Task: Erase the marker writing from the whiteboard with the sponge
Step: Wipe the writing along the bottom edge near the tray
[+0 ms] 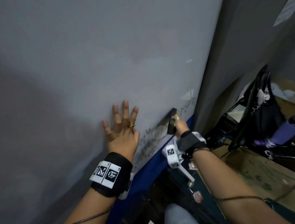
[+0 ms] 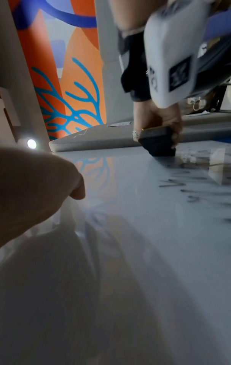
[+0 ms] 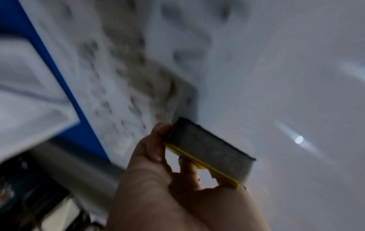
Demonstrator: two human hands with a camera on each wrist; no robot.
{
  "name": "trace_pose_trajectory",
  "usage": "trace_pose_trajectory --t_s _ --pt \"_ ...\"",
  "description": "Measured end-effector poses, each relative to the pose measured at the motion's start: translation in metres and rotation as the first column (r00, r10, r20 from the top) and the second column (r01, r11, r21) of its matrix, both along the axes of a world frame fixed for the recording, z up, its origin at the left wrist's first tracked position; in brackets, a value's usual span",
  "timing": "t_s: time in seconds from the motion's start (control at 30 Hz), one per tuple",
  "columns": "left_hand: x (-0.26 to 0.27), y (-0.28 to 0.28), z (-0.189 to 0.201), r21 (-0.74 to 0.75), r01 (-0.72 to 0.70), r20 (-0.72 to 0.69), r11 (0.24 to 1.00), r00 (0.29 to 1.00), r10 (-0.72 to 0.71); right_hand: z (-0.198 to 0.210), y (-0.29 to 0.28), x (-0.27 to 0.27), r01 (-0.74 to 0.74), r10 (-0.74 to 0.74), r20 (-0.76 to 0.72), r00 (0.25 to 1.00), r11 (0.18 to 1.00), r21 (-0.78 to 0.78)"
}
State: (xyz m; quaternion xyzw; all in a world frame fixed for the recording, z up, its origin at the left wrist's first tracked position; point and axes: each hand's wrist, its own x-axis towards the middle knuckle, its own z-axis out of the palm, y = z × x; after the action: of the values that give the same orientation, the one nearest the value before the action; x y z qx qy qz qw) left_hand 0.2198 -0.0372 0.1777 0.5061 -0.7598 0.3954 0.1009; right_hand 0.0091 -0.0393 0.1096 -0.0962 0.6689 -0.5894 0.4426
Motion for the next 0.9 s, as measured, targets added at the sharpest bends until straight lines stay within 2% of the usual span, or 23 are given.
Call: trace_pose_trajectory --t_s 0.07,0.13,0.23,0.33,0.4,0.47,0.6,0.7,0.8,0.9 --pt "0.001 0.002 0.004 0.02 -0.004 0.013 1.0 1.0 0.004 0.004 -0.01 -0.024 0.045 -0.044 0.036 0.998 0.999 -0.031" --pt "0.002 0.002 0.003 0.033 -0.002 0.015 0.999 1.0 0.001 0.01 -0.007 -0.021 0.034 -0.033 0.091 0.995 0.999 -0.014" --pt "0.004 0.004 0.003 0.056 -0.012 0.018 0.998 1.0 0.011 -0.002 0.015 0.023 -0.086 0.086 0.009 0.996 0.996 0.039" --pt "0.004 0.006 0.002 0.092 -0.007 0.005 0.996 1.0 0.006 -0.019 0.042 0.072 -0.226 0.229 0.08 0.97 0.973 -0.035" --pt "0.008 0.009 0.005 0.119 0.006 -0.001 0.993 1.0 -0.006 -0.032 0.048 0.077 -0.25 0.255 0.114 0.96 0.967 -0.054" --pt "0.011 0.009 0.005 0.122 0.004 0.028 0.992 1.0 -0.007 -0.038 0.043 0.06 -0.213 0.216 0.118 0.969 0.976 -0.043" --pt "0.013 0.006 0.002 0.11 -0.023 0.065 0.994 0.998 0.016 -0.027 0.023 0.015 -0.034 0.04 0.184 0.982 0.999 -0.033" --pt "0.012 0.007 -0.001 0.106 -0.02 0.052 0.994 0.999 0.014 -0.019 0.017 0.014 0.016 -0.005 0.207 0.978 0.999 -0.052" --pt "0.013 0.007 0.0 0.097 0.018 0.024 0.995 1.0 -0.02 -0.012 0.031 0.053 -0.123 0.129 0.104 0.986 0.991 -0.055" --pt "0.013 0.004 -0.002 0.051 0.009 0.05 0.999 0.999 -0.012 -0.003 0.055 0.101 -0.295 0.304 0.037 0.952 0.943 -0.156"
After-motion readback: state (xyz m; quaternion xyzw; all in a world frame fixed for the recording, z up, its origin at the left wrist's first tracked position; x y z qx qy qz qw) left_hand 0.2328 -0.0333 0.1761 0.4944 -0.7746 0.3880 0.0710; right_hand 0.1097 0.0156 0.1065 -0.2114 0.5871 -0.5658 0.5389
